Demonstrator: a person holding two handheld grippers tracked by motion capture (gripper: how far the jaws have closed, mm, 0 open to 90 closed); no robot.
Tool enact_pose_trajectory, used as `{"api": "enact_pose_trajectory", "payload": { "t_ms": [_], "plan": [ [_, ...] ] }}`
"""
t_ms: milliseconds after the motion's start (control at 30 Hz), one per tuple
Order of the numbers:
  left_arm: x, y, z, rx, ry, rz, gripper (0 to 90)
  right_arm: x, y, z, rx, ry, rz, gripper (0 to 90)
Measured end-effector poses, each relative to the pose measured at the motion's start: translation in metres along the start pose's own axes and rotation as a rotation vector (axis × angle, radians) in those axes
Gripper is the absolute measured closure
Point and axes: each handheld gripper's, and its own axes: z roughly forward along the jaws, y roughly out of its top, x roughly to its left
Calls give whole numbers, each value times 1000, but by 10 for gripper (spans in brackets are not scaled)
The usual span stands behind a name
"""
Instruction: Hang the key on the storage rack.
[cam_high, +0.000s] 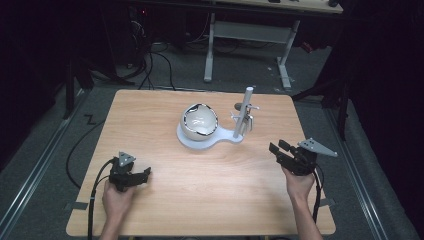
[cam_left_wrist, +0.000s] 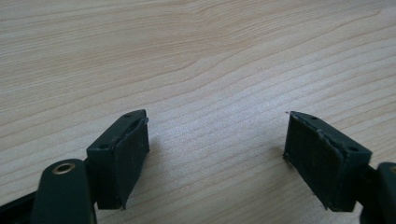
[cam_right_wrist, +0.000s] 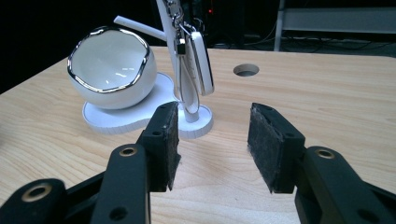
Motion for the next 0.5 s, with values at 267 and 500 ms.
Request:
{"api": "enact_pose_trajectory", "payload": {
  "t_ms": [267, 500],
  "plan": [
    [0, 0, 0, 0, 0, 0, 223, 0, -12, 6, 23, -2, 6, 531],
    [0, 0, 0, 0, 0, 1, 223, 0, -23, 14, 46, -12, 13, 531]
  ]
}}
